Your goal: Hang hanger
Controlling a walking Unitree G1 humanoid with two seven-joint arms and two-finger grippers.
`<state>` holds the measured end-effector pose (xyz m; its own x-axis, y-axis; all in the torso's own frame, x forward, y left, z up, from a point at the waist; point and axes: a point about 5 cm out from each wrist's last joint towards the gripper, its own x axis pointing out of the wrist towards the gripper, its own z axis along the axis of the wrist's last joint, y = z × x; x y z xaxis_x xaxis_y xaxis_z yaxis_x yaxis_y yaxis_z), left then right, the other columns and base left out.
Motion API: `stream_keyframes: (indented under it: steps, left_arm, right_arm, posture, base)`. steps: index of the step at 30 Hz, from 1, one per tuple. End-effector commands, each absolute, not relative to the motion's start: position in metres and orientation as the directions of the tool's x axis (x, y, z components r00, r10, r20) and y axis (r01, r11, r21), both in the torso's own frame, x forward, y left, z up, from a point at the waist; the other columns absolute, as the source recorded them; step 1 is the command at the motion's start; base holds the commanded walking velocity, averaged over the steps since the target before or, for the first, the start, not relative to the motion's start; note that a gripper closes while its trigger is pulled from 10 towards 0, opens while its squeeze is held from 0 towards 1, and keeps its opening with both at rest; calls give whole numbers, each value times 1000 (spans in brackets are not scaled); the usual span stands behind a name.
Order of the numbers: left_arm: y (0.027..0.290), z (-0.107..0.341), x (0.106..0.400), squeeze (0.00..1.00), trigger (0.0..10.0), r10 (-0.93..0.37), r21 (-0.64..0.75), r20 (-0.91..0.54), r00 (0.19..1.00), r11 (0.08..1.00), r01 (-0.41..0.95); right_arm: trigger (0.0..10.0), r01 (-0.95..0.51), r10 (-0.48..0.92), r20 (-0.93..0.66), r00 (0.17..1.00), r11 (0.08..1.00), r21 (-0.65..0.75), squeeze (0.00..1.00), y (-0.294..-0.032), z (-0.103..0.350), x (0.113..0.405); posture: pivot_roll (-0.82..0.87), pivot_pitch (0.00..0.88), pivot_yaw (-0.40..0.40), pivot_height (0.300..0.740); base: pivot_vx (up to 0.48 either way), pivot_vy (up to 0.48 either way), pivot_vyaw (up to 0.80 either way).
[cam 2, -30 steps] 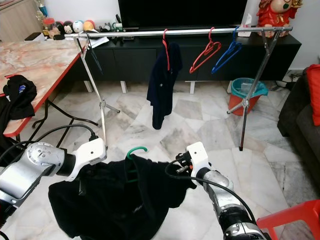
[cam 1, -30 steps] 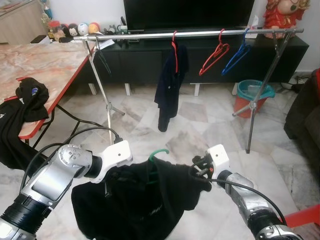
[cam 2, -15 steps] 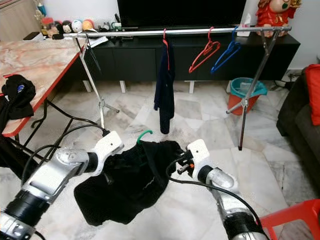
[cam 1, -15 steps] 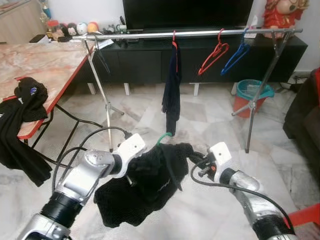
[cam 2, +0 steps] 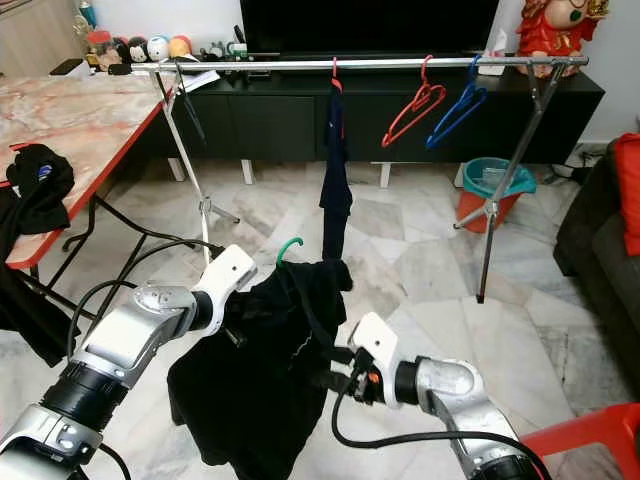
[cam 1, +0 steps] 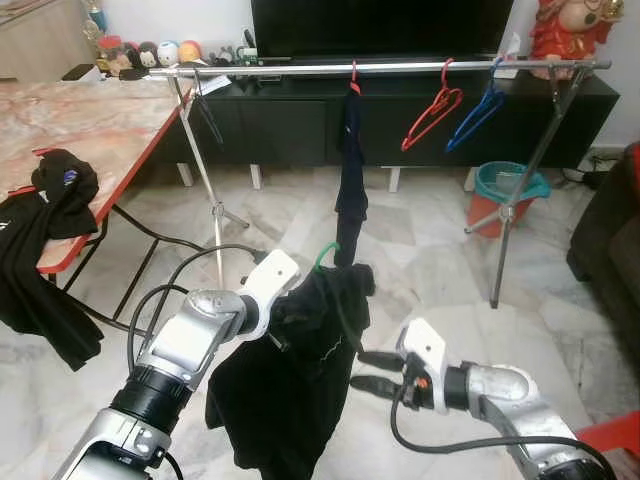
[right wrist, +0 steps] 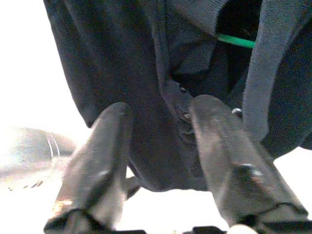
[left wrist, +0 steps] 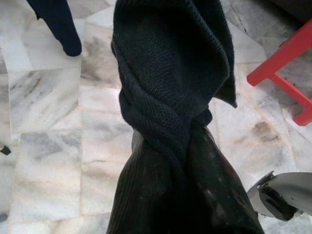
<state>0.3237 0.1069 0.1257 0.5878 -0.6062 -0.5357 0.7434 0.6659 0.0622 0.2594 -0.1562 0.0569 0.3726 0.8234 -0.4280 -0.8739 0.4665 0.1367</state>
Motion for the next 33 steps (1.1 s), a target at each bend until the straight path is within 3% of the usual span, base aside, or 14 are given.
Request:
stream_keyframes:
  steps: [1,3,4,5,6,23,33]
  left_arm:
    - [107,137,329,0,10000,-605,86,-509,612,672,736]
    - [105,139,328,0,10000,-613,80,-508,605,666,742]
    - [105,139,328,0,10000,-613,80,-508,605,666,742]
    - [103,141,327,0,10000,-627,73,-502,596,656,751]
    - [102,142,326,0,10000,-635,67,-499,590,650,757]
    - [89,152,321,0,10000,-688,24,-476,548,613,790]
    - [83,163,311,0,10000,-731,0,-467,498,563,827]
  right_arm:
    - [10000,-880,822,-426,377,462,112,1000,-155,61,262]
    - [10000,-829,753,-441,488,558,36,1000,-158,60,274]
    - [10000,-829,753,-441,488,558,36,1000,-158,60,274]
    - [10000,-798,711,-447,542,602,-11,729,-159,58,280]
    - [10000,-780,692,-449,565,626,-15,0,-159,57,283]
    - [10000,-753,689,-448,570,656,51,0,-147,41,284]
    - [10000,-675,615,-427,662,737,16,0,-149,40,297]
  posture:
    - [19,0,6,740]
    - [19,0,6,740]
    - [19,0,6,740]
    - [21,0,6,740]
    - [24,0,6,740]
    - [30,0,3,740]
    - [44,0,2,740]
  base:
    - [0,0,0]
    - [0,0,0]
    - [0,0,0]
    - [0,0,0]
    - [0,0,0]
    - [0,0,0]
    - [0,0,0]
